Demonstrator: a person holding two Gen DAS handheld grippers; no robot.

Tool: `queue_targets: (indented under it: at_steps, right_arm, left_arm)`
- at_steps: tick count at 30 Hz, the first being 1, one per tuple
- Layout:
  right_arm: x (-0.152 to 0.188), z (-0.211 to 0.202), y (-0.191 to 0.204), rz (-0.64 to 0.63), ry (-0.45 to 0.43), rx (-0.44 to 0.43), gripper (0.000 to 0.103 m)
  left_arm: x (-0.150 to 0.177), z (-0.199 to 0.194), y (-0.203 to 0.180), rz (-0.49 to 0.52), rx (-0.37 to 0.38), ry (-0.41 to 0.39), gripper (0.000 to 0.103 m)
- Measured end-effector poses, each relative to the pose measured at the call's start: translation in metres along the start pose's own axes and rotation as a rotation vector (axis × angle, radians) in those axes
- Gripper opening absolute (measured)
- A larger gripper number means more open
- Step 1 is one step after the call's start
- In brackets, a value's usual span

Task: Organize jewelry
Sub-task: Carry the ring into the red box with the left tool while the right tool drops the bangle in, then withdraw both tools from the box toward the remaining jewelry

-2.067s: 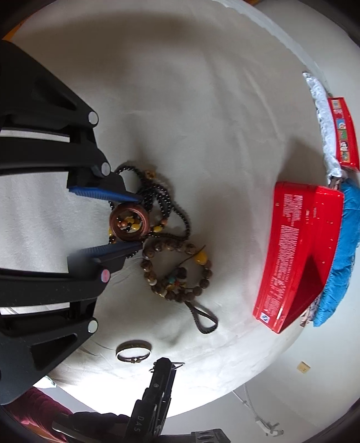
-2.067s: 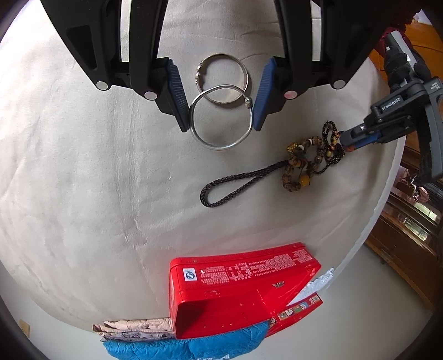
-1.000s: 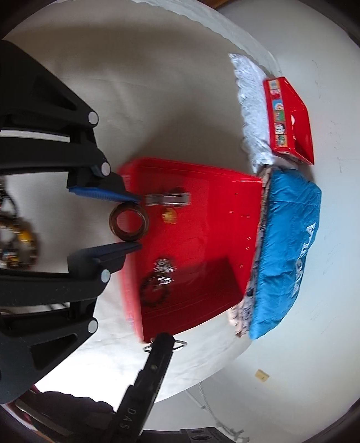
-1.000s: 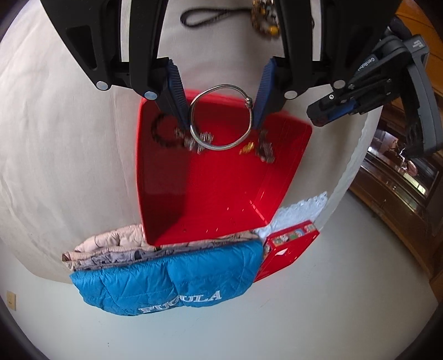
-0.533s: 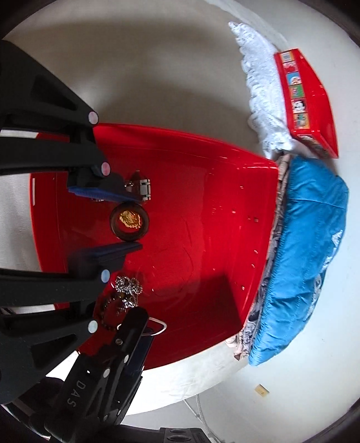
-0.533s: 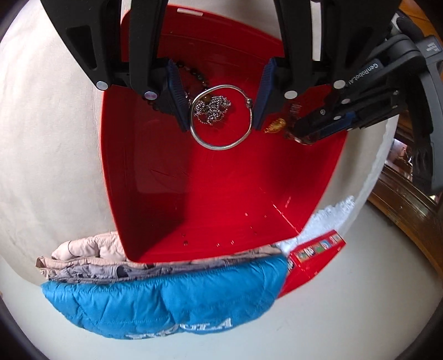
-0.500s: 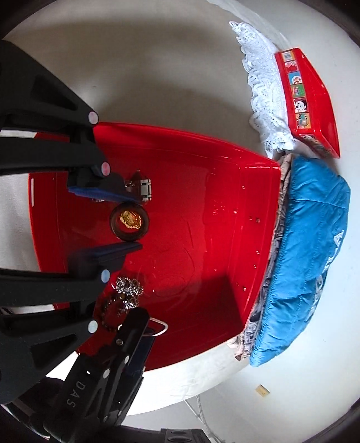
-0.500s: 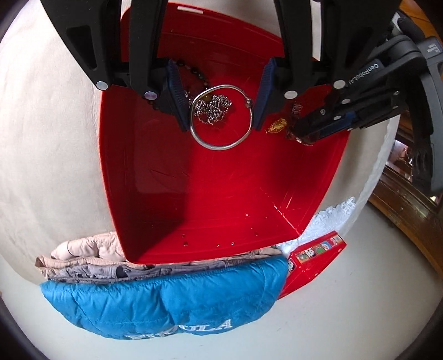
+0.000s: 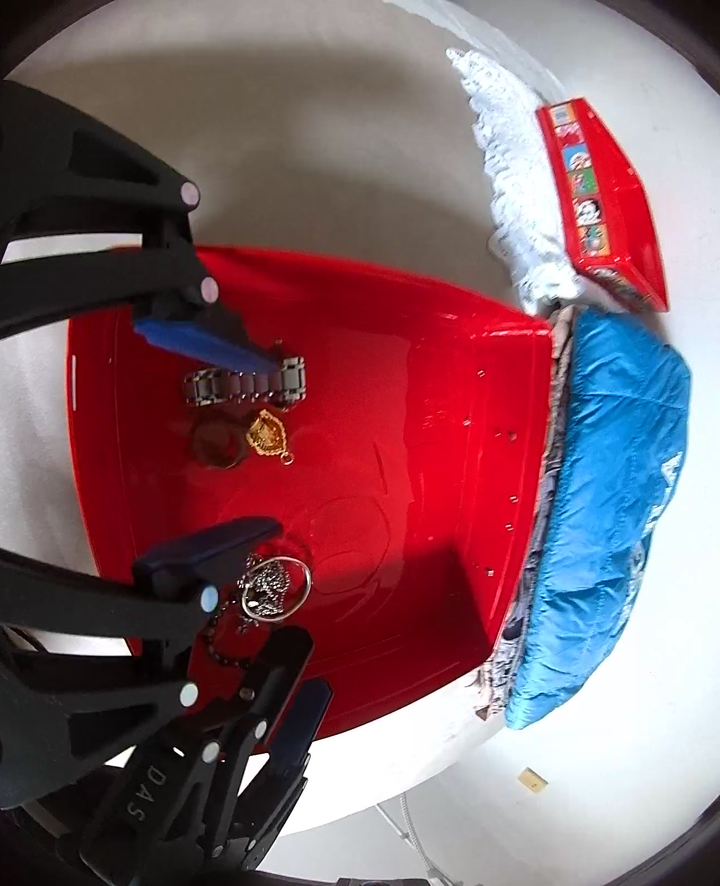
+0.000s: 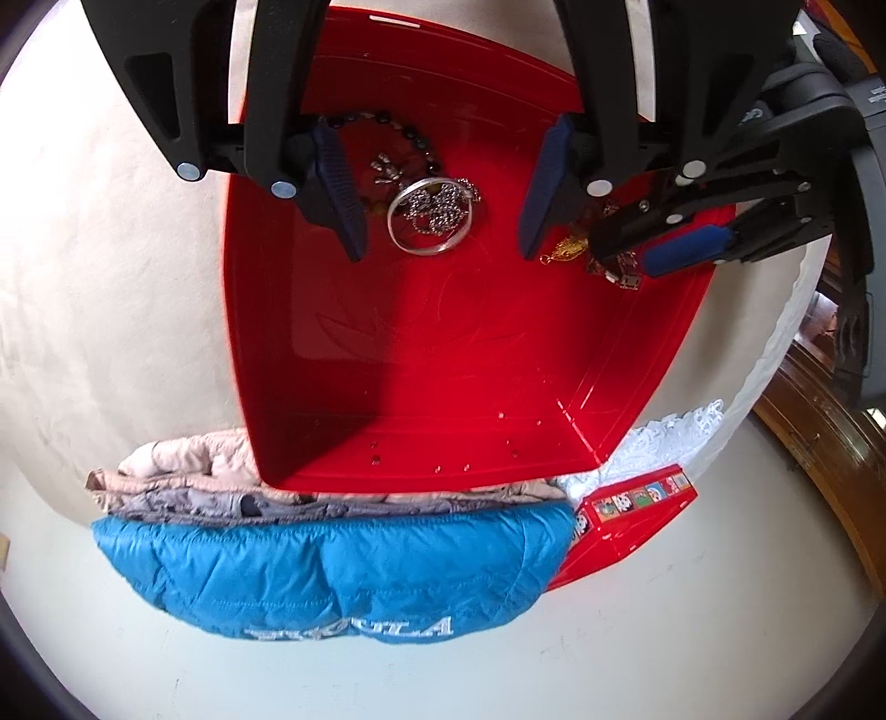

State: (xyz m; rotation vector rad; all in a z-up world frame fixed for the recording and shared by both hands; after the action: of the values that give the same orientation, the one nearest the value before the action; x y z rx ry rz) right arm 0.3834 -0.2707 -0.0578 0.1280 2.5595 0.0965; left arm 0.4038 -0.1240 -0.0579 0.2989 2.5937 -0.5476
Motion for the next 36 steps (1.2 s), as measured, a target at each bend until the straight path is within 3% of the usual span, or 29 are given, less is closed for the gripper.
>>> queue_targets:
  at_steps: [6,11,22,24,36]
  right_arm:
    - [-0.006,-0.018,-0.011,0.038,-0.066,0.016,0.058]
    - [-0.009,-0.027,-0.021,0.065,-0.101,0.044,0.068]
    - [0.0,-0.057,-0.021,0.036,-0.146,0.079,0.094]
    - [0.006,-0.063,-0.022,0.039,-0.145,0.084,0.099]
    - [0.06,-0.072,-0.028,0.056,-0.019,0.103,0.099]
  left_arm:
    - [0.001,-0.016,-0.006,0.024,0.006,-0.04,0.054]
    - [-0.002,-0.036,-0.009,0.035,-0.028,-0.108,0.072]
    - [0.002,-0.082,0.001,0.007,-0.112,-0.226,0.09]
    - [0.01,-0.087,0.006,0.007,-0.143,-0.219,0.091]
    - [0.081,-0.116,0.022,-0.021,-0.151,-0.15,0.093]
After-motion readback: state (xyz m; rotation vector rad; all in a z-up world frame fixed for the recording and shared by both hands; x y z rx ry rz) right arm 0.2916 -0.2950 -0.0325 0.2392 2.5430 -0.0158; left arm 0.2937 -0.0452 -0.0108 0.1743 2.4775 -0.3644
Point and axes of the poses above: each gripper's, at about its wrist camera, not at the fingertips, and z roughly the way its jaws point, y to its left, x to its underside, the point moved 6 cm from there along z, roughly the way its jaws point, and after that the axes turned 10 degrees about x, right-handed, at the moved point
